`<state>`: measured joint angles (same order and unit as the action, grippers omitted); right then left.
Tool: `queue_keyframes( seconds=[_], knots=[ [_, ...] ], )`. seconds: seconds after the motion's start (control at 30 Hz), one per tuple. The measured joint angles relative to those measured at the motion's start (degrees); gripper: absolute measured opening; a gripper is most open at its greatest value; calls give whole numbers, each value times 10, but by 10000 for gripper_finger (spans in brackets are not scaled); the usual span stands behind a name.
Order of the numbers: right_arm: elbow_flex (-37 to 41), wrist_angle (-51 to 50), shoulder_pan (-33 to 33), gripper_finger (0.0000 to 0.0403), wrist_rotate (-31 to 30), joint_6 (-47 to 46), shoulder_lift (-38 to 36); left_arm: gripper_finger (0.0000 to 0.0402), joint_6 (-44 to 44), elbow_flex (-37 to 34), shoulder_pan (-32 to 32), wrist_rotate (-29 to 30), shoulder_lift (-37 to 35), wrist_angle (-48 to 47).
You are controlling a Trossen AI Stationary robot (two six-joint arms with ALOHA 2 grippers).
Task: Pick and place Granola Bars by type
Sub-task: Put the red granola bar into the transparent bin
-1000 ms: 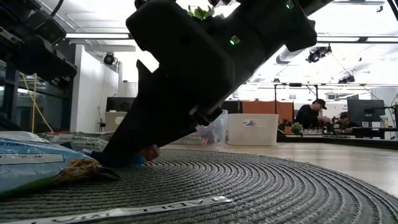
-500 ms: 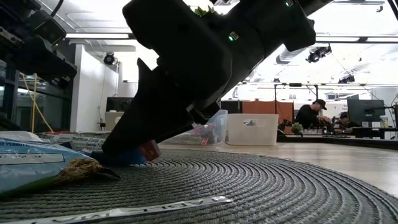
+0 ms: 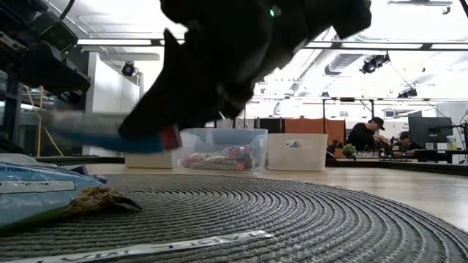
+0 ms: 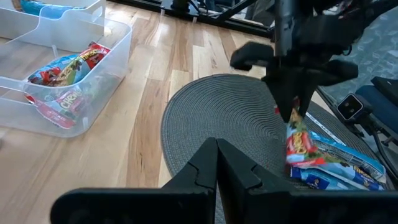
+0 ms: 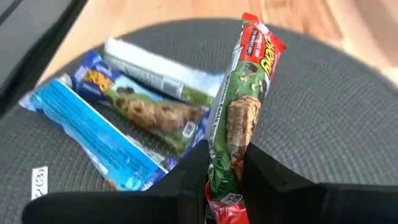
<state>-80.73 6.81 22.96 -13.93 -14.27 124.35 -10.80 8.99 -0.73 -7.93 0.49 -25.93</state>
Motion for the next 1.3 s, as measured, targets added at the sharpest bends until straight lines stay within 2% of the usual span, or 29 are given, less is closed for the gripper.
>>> queue_keyframes(
  seconds=[0.3, 0.5, 0.83, 0.97, 1.13, 1.3],
  knots=[
    [0, -1, -17, 58, -39, 40, -57, 1, 0, 0, 0, -2, 0, 0],
    [0, -17, -34, 57, -97, 42, -107, 1, 0, 0, 0, -1, 0, 0],
    [0, -161, -68, 57, -187, 41, -183, 1, 0, 0, 0, 1, 0, 0],
    [0, -232, -92, 57, -187, 59, -208, 1, 0, 0, 0, 1, 0, 0],
    [0, -303, -122, 57, -151, 151, -226, 1, 0, 0, 0, 1, 0, 0],
    [-1, -360, -156, 57, -148, 228, -228, 1, 0, 0, 0, 1, 0, 0]
  ],
)
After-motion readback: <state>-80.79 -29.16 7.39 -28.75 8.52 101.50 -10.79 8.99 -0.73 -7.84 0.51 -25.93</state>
